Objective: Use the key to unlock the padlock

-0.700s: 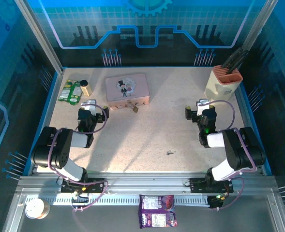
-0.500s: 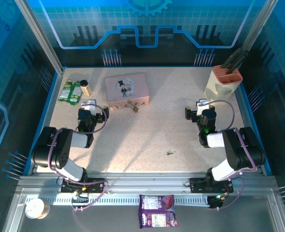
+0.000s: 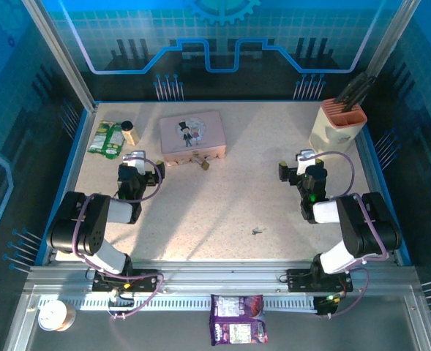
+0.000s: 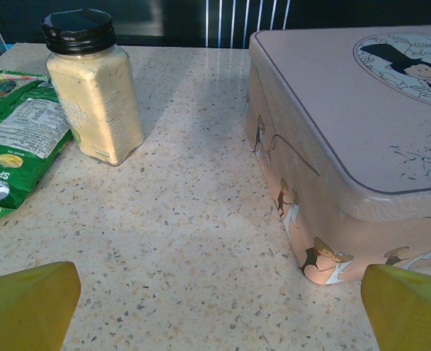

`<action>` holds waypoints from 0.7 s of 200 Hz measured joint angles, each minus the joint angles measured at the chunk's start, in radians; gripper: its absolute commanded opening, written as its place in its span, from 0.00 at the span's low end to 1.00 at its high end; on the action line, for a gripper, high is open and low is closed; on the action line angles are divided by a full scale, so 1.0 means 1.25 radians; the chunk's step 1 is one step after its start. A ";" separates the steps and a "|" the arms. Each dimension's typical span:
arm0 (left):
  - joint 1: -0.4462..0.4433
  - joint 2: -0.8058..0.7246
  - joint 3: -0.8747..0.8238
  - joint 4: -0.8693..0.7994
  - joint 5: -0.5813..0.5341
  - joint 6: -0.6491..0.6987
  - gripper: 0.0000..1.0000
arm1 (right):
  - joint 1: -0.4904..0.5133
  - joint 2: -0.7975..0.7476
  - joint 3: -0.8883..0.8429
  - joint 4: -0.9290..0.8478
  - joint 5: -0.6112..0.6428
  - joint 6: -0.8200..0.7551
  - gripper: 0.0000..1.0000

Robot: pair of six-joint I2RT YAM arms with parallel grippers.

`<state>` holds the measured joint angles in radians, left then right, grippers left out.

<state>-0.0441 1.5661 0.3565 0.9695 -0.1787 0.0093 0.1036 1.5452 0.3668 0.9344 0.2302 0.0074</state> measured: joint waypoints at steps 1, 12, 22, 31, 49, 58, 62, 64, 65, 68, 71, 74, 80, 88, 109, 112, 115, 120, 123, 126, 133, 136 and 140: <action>0.000 0.000 0.000 0.000 0.000 0.000 0.99 | 0.000 0.000 0.000 0.000 0.000 0.000 1.00; 0.000 0.000 0.000 0.000 0.000 0.000 0.99 | 0.000 0.000 0.000 0.000 0.000 0.000 1.00; 0.000 0.000 0.000 0.000 0.000 0.000 0.99 | 0.000 0.000 0.000 0.000 0.000 0.000 1.00; 0.000 0.000 0.000 0.002 0.001 0.001 0.99 | 0.000 0.000 0.000 0.000 0.000 0.000 1.00; -0.007 -0.011 -0.024 0.025 0.010 0.016 0.99 | 0.001 0.000 0.000 0.001 -0.003 -0.007 1.00; -0.021 -0.037 -0.049 0.034 0.009 0.024 0.99 | 0.003 -0.001 -0.003 0.008 -0.006 -0.013 1.00; -0.029 -0.052 -0.062 0.034 0.008 0.032 0.99 | 0.005 -0.002 -0.006 0.013 -0.005 -0.016 1.00; -0.033 -0.063 -0.067 0.034 0.007 0.035 0.99 | 0.006 -0.005 -0.009 0.014 -0.005 -0.017 1.00; -0.035 -0.066 -0.069 0.033 0.007 0.035 0.99 | 0.007 -0.006 -0.010 0.015 -0.005 -0.018 1.00; -0.040 -0.079 -0.074 0.029 0.007 0.038 0.99 | 0.008 -0.010 -0.014 0.016 -0.005 -0.021 1.00; -0.045 -0.093 -0.079 0.024 0.007 0.041 0.99 | 0.011 -0.016 -0.019 0.016 -0.005 -0.022 1.00; -0.050 -0.110 -0.081 0.014 0.007 0.043 0.99 | 0.013 -0.023 -0.023 0.015 -0.004 -0.025 1.00; -0.058 -0.143 -0.081 -0.004 0.007 0.049 0.99 | 0.018 -0.042 -0.034 0.011 -0.004 -0.031 1.00; -0.064 -0.185 -0.076 -0.029 0.006 0.055 0.99 | 0.025 -0.067 -0.042 0.002 -0.004 -0.038 1.00; -0.075 -0.300 -0.055 -0.119 -0.002 0.055 0.99 | 0.058 -0.157 -0.046 -0.038 0.003 -0.059 1.00; -0.078 -0.319 -0.051 -0.132 -0.005 0.052 0.99 | 0.063 -0.173 -0.046 -0.046 0.004 -0.061 1.00; -0.079 -0.333 -0.047 -0.146 -0.006 0.049 0.99 | 0.070 -0.189 -0.045 -0.058 0.005 -0.063 1.00; -0.081 -0.359 -0.042 -0.169 -0.010 0.039 0.99 | 0.078 -0.216 -0.043 -0.081 0.007 -0.063 1.00; -0.083 -0.377 -0.038 -0.187 -0.013 0.033 0.99 | 0.082 -0.233 -0.040 -0.098 0.007 -0.063 1.00; -0.083 -0.393 -0.033 -0.203 -0.016 0.025 0.99 | 0.086 -0.257 -0.035 -0.123 0.006 -0.060 1.00; -0.086 -0.428 -0.021 -0.242 -0.022 0.005 0.99 | 0.091 -0.297 -0.020 -0.173 0.004 -0.052 1.00; -0.087 -0.445 -0.013 -0.264 -0.026 -0.007 1.00 | 0.092 -0.314 -0.012 -0.194 0.002 -0.047 1.00; -0.087 -0.463 -0.003 -0.291 -0.030 -0.023 0.99 | 0.093 -0.337 0.000 -0.224 0.000 -0.040 1.00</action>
<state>-0.1532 0.9878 0.3531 0.6064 -0.2157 -0.0189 0.2203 1.1244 0.3664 0.6544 0.2306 -0.0422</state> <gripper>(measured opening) 0.994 0.996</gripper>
